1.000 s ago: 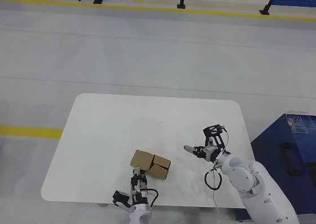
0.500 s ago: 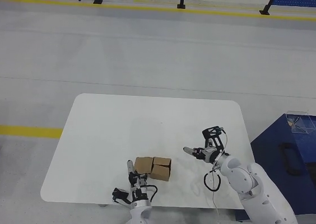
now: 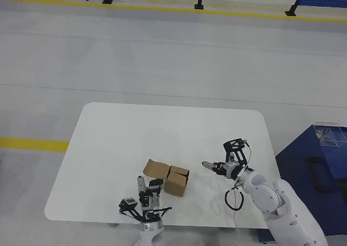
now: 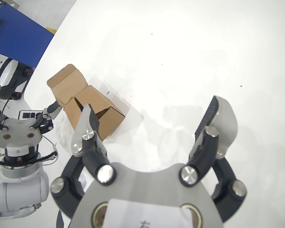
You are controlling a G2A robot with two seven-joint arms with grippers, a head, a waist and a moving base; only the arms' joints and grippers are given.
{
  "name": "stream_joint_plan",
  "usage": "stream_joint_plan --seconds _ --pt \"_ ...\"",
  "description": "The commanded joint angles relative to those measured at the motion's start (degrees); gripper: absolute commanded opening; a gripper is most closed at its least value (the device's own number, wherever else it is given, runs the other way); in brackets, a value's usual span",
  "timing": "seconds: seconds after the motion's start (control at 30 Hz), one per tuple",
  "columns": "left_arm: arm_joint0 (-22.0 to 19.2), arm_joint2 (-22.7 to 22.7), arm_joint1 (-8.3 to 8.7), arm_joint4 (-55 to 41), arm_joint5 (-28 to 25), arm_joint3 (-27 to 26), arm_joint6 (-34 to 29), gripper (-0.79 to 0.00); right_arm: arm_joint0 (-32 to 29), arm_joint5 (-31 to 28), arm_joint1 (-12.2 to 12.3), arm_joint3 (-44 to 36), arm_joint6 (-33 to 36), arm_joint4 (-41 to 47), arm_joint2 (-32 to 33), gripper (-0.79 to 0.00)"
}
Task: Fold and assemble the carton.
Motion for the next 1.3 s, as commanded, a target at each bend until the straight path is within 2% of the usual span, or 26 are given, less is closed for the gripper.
stream_joint_plan --seconds 0.0,0.2,0.37,0.57,0.67,0.73,0.83,0.97,1.1,1.27 --pt "0.3 -0.5 -0.58 2.0 0.0 -0.1 0.1 0.0 -0.1 -0.1 0.0 -0.1 0.0 0.2 0.2 0.0" --pt "0.0 -2.9 -2.15 8.3 0.0 2.0 3.1 0.0 -0.6 -0.2 0.0 -0.3 -0.2 0.2 0.4 0.0" --pt "2.1 -6.6 -2.79 9.6 0.0 -0.7 4.0 0.0 -0.6 -0.3 0.0 0.0 1.4 1.0 0.6 0.0" --pt "2.1 -6.6 -2.79 9.6 0.0 -0.7 4.0 0.0 -0.6 -0.3 0.0 0.0 1.4 1.0 0.6 0.0" --pt "2.3 -9.4 -2.24 16.4 2.6 -2.0 2.0 0.0 -0.8 -0.9 0.0 0.1 1.1 0.8 0.5 0.0" --pt "3.9 -12.0 -1.81 22.7 6.8 -4.1 2.8 0.0 -0.9 -1.0 -0.1 0.2 0.8 0.7 0.5 0.0" --pt "6.2 -15.0 -1.21 25.9 14.2 -8.1 1.4 0.0 -0.9 -1.2 -0.1 0.1 0.3 0.4 0.6 0.0" --pt "9.1 -17.0 -0.71 25.1 23.6 -11.4 -3.8 0.0 -0.8 -1.2 -0.1 0.7 -0.1 0.5 0.7 0.0" --pt "9.8 -18.0 -0.51 20.4 31.8 -11.8 -11.6 0.0 -0.5 -1.2 -0.2 1.3 -0.4 0.5 0.6 0.0" --pt "8.2 -18.7 -0.7 19.3 37.0 -9.8 -14.3 0.0 -0.2 -1.0 -0.3 1.6 -0.4 0.5 0.7 0.0"
